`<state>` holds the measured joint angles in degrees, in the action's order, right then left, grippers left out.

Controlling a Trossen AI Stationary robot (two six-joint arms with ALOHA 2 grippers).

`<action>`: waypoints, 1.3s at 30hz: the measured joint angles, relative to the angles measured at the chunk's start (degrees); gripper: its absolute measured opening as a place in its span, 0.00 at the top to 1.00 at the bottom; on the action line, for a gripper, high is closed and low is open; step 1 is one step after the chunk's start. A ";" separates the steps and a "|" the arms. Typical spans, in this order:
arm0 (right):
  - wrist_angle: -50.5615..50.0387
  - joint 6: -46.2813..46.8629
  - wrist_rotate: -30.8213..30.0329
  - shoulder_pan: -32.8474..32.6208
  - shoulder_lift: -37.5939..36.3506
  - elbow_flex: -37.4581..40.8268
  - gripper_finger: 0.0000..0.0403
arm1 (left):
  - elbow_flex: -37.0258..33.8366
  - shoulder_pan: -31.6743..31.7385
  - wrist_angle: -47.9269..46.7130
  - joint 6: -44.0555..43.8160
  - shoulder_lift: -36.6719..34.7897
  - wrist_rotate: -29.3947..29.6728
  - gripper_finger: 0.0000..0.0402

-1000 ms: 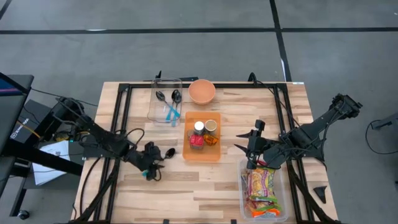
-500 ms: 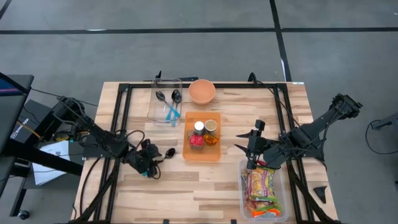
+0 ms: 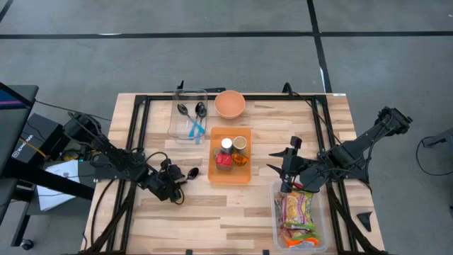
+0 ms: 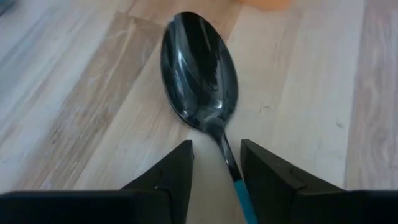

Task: Pick & Place Food Item
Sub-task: Put the blue spoon into the transparent bin

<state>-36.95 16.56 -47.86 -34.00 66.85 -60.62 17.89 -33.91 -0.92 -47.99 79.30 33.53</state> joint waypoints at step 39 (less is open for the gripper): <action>-0.06 -1.42 -0.29 0.44 1.67 -0.07 0.62 | -0.37 -1.31 10.40 11.45 -19.98 21.65 0.99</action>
<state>-37.00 15.13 -48.14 -33.56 68.52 -60.69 17.52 -35.22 9.48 -36.54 59.32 55.18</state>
